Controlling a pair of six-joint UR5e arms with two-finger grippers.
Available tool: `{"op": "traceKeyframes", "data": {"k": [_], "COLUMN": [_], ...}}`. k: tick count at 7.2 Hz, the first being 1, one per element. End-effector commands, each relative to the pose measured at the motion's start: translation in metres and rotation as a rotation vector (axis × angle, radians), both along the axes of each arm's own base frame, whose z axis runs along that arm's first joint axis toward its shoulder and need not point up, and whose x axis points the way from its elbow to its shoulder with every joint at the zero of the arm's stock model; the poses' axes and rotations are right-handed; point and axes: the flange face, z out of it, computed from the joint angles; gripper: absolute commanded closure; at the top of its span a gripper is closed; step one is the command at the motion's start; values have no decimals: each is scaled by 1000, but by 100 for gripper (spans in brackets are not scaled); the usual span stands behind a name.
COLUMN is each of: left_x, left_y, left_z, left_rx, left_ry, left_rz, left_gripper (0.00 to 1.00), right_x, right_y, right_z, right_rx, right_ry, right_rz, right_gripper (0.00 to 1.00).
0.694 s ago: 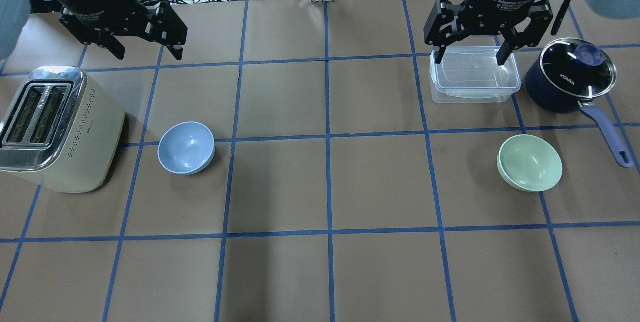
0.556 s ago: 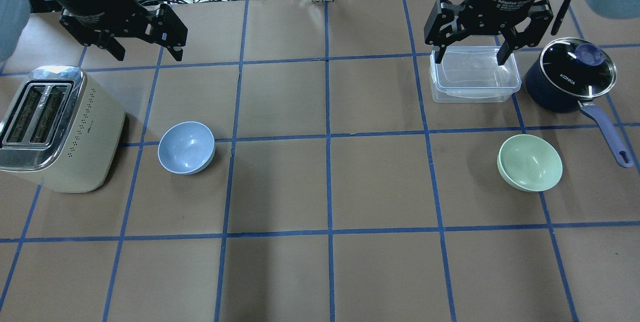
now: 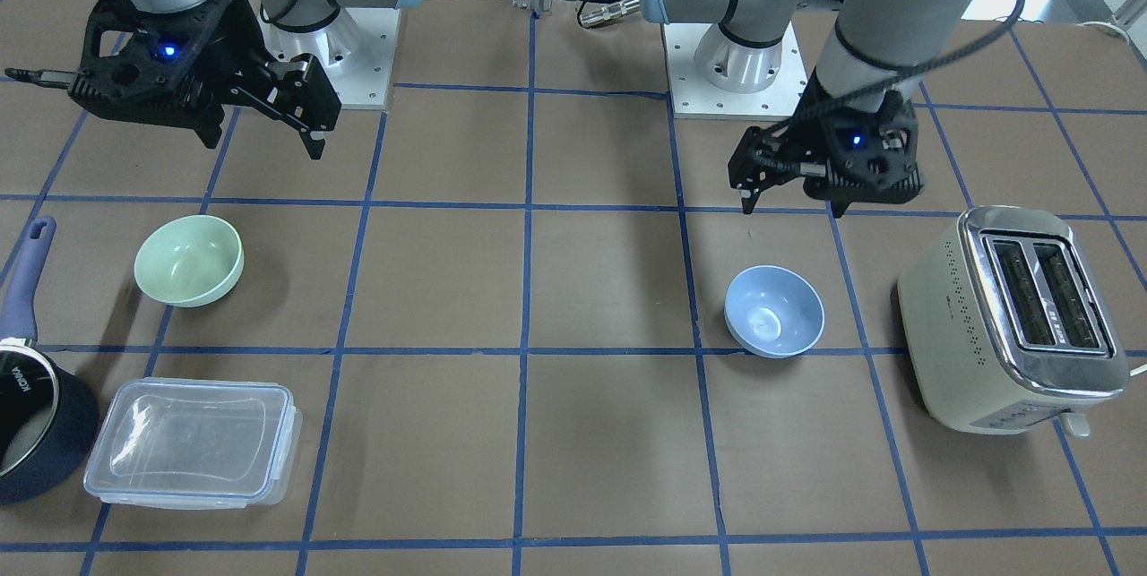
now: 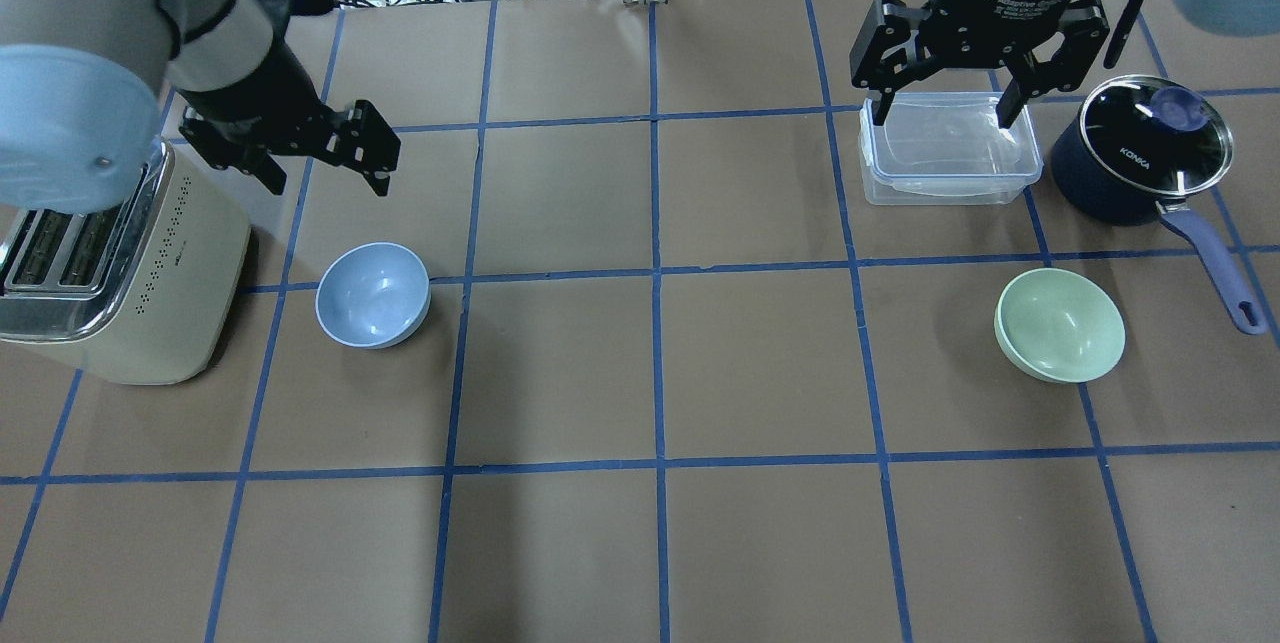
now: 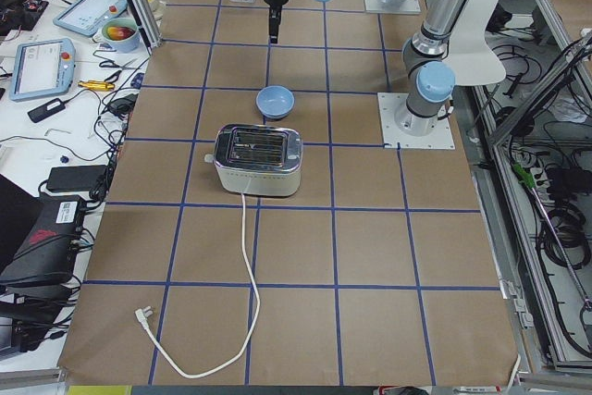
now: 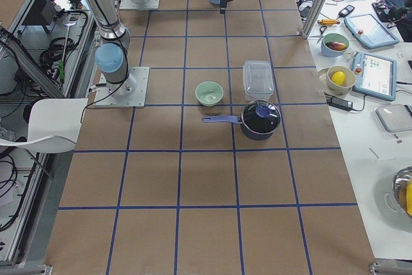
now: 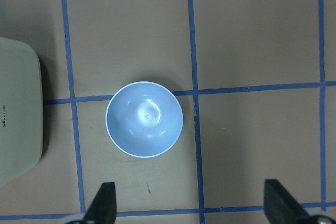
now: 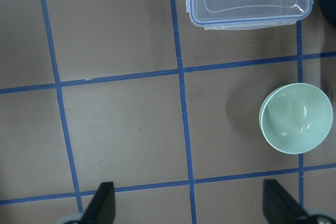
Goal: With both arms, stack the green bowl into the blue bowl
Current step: 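Lower the left gripper onto the rim of the light blue bowl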
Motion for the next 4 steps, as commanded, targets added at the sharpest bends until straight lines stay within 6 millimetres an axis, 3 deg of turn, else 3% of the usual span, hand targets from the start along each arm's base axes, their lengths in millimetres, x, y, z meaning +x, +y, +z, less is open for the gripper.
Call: {"op": "traceKeyframes", "data": {"k": [1, 2, 4], "left_x": [1, 2, 6], "left_y": [10, 7, -8], "left_z": [-117, -140, -185], "left_rx": [-30, 7, 26], "left_ry": [-5, -4, -43], "left_rz": [-3, 7, 4], "left_gripper": [0, 0, 0], "right_x": [0, -1, -7], "right_y": [-3, -4, -10], "right_z": [3, 0, -26], "right_rx": [-7, 0, 69], "right_ry": [-5, 0, 9], "right_rz": [-13, -13, -8], "right_gripper": [0, 0, 0]}}
